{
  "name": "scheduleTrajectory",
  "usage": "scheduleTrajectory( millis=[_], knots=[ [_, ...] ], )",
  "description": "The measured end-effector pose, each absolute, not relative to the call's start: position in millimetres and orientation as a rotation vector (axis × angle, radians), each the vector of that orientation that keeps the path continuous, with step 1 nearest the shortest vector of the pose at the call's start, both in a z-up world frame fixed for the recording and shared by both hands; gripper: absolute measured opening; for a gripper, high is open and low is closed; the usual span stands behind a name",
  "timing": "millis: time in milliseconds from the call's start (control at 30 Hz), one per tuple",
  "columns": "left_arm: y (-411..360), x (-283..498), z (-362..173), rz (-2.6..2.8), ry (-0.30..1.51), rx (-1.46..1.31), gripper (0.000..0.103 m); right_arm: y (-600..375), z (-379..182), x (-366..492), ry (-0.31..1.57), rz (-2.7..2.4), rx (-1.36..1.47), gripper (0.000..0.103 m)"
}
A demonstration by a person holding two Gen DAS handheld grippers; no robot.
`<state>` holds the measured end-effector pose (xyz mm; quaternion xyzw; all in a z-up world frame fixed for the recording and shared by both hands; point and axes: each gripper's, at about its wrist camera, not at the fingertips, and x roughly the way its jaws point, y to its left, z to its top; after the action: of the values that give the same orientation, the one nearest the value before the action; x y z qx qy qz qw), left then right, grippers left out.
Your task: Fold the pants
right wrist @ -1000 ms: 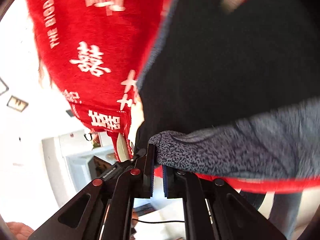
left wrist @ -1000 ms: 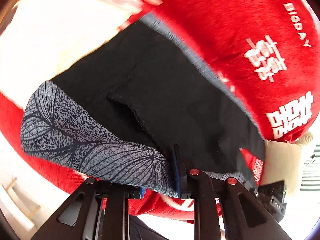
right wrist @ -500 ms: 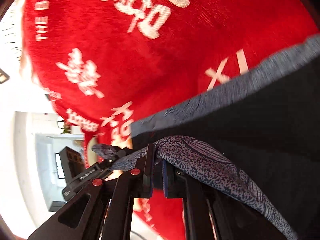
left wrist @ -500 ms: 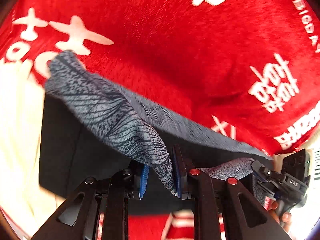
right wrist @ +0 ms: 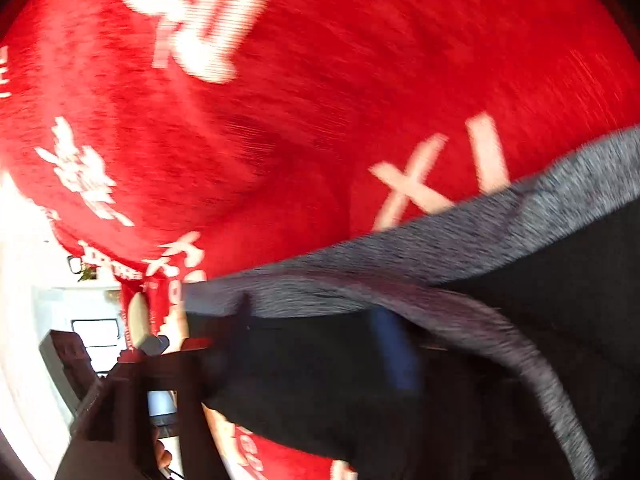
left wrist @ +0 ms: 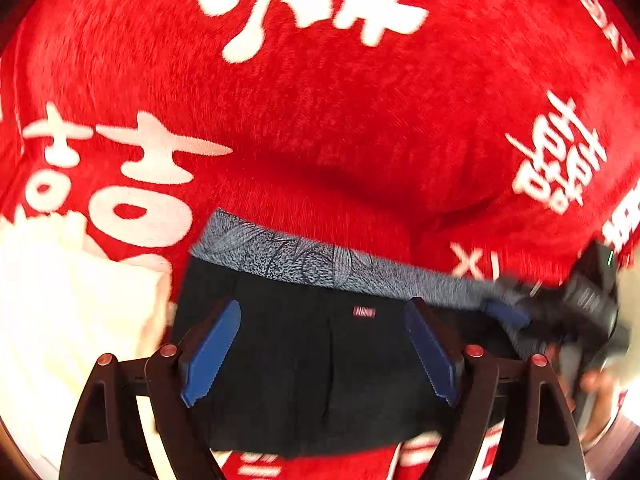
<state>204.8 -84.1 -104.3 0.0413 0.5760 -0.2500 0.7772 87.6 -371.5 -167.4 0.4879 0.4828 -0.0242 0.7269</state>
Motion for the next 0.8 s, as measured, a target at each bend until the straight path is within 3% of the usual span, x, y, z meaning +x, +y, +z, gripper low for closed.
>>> scheduleTrajectory(
  millis=[267, 800],
  knots=[
    [-121.3, 127.9, -99.5, -0.704, 1.289, 0.294, 0.085, -361.4, -100.3, 30.0, 1.038, -0.094, 1.009, 0.083],
    [-307.4, -69.7, -139.3, -0.947, 1.531, 0.292, 0.085, -439.1, -111.8, -361.5, 1.089, -0.514, 1.124, 0.084]
  ],
)
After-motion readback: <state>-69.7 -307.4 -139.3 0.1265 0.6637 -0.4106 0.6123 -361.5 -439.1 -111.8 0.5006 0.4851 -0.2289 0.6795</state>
